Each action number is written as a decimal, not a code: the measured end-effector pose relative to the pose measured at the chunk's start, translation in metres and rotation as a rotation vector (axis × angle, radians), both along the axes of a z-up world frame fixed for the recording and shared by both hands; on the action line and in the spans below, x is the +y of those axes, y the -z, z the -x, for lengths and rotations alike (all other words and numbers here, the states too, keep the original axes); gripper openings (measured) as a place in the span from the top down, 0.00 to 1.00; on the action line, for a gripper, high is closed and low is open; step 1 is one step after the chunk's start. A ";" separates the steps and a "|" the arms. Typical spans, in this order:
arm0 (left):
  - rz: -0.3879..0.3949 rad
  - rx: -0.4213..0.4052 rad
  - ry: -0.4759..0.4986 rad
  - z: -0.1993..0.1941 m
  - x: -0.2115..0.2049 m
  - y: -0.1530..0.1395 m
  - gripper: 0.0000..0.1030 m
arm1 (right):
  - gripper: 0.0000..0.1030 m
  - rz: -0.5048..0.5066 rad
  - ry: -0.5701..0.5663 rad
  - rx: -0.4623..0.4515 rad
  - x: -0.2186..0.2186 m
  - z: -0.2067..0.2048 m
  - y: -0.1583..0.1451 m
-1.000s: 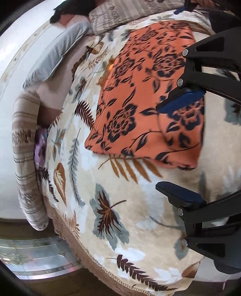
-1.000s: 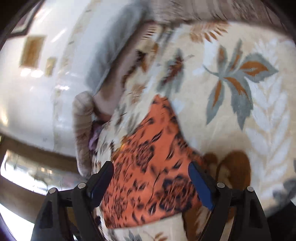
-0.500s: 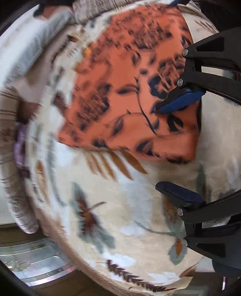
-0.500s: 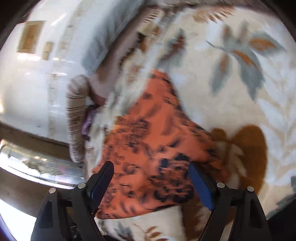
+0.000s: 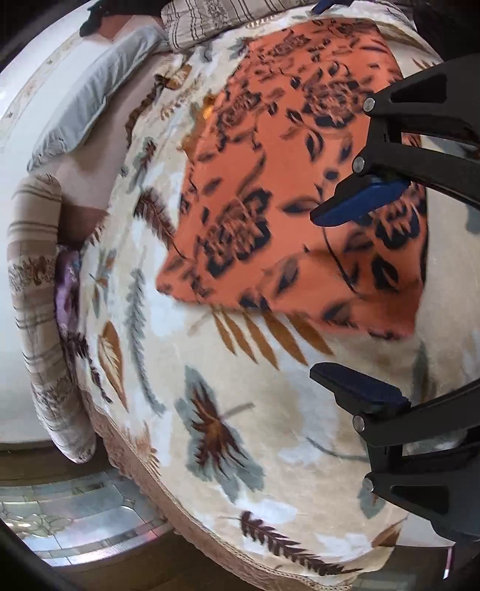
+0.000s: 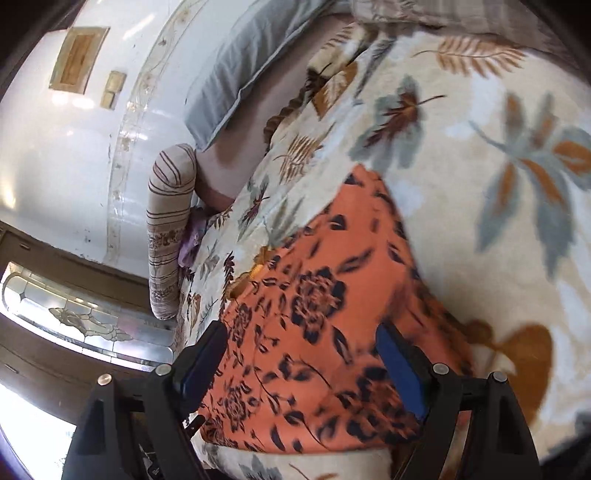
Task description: Fold small clothes
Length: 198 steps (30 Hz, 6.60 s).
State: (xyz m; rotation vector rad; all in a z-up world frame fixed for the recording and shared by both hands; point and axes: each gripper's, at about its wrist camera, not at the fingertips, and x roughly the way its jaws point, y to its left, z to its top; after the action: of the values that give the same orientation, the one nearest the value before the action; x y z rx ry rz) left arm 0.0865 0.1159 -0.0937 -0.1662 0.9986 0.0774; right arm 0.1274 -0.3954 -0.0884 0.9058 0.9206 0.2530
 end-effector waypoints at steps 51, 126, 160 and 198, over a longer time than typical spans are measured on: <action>0.013 -0.044 0.214 0.036 -0.060 -0.017 0.17 | 0.16 -0.046 -0.083 0.090 0.064 0.067 0.029; 0.011 -0.094 0.132 0.052 -0.035 -0.022 0.17 | 0.16 -0.067 0.056 -0.012 0.039 0.131 0.002; -0.055 -0.029 0.187 0.025 -0.073 -0.011 0.17 | 0.16 0.001 0.049 0.058 0.039 0.112 0.020; -0.101 -0.032 0.263 -0.011 -0.134 0.020 0.16 | 0.28 0.054 0.267 0.086 -0.006 0.062 0.041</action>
State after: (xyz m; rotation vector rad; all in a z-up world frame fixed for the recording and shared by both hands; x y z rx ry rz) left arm 0.0971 -0.0177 -0.1135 0.0565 0.9744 -0.1146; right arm 0.0652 -0.4009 -0.1292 0.9839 0.8701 -0.0392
